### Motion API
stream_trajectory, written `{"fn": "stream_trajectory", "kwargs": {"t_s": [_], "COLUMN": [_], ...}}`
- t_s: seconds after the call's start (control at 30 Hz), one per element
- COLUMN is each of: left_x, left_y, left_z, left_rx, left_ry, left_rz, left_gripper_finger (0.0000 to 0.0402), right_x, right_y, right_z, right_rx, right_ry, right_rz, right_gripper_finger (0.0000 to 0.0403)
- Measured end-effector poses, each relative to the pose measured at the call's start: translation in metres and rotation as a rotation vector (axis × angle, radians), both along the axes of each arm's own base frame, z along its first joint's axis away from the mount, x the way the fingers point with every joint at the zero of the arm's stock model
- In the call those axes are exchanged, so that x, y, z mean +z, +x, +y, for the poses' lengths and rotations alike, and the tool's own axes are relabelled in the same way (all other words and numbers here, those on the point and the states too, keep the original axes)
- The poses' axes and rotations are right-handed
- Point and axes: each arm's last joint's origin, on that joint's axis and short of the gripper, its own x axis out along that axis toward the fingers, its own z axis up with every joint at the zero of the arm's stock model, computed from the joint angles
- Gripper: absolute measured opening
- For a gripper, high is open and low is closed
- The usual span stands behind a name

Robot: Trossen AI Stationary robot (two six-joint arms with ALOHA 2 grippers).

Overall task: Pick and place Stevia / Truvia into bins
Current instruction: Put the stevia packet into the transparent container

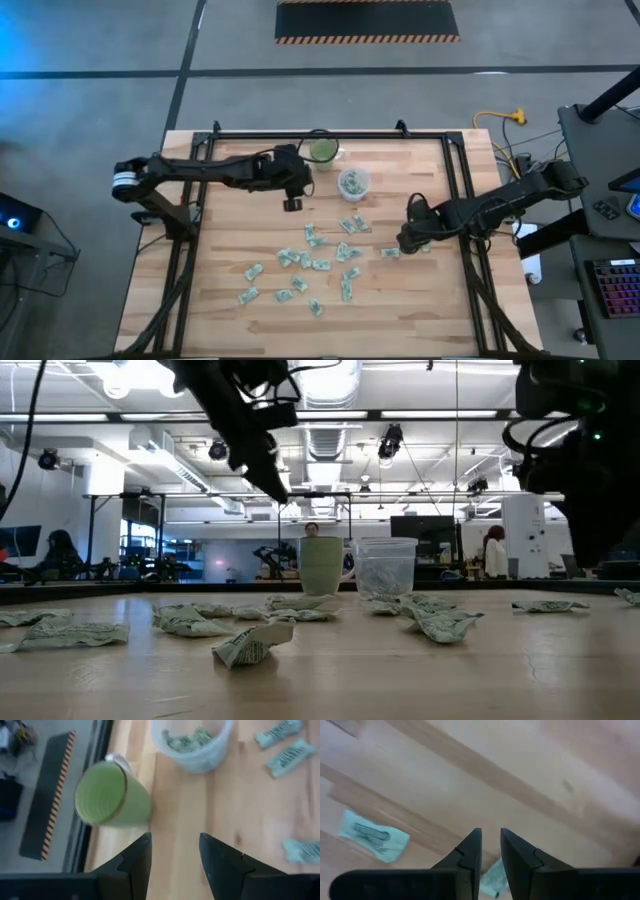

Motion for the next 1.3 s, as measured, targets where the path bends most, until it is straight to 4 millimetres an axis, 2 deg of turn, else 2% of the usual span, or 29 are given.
{"fn": "stream_trajectory", "kwargs": {"t_s": [0.2,0.7,1.3], "left_x": [-0.003,-0.038,-0.041], "left_y": [-0.004,-0.015,-0.015], "left_z": [-0.01,-0.013,-0.013], "left_rx": [-0.013,-0.018,-0.017], "left_ry": [-0.019,-0.037,-0.037], "left_rz": [0.016,0.125,0.11], "left_gripper_finger": [0.0148,0.0148,0.0148], "right_x": [-0.01,-0.022,-0.019], "right_y": [-0.007,-0.012,-0.012], "right_z": [0.001,0.004,0.007], "right_rx": [-0.093,-0.14,-0.148], "right_ry": [0.05,0.12,0.15], "right_rz": [0.03,0.034,0.048], "right_gripper_finger": [0.0061,0.0059,0.0058]}}
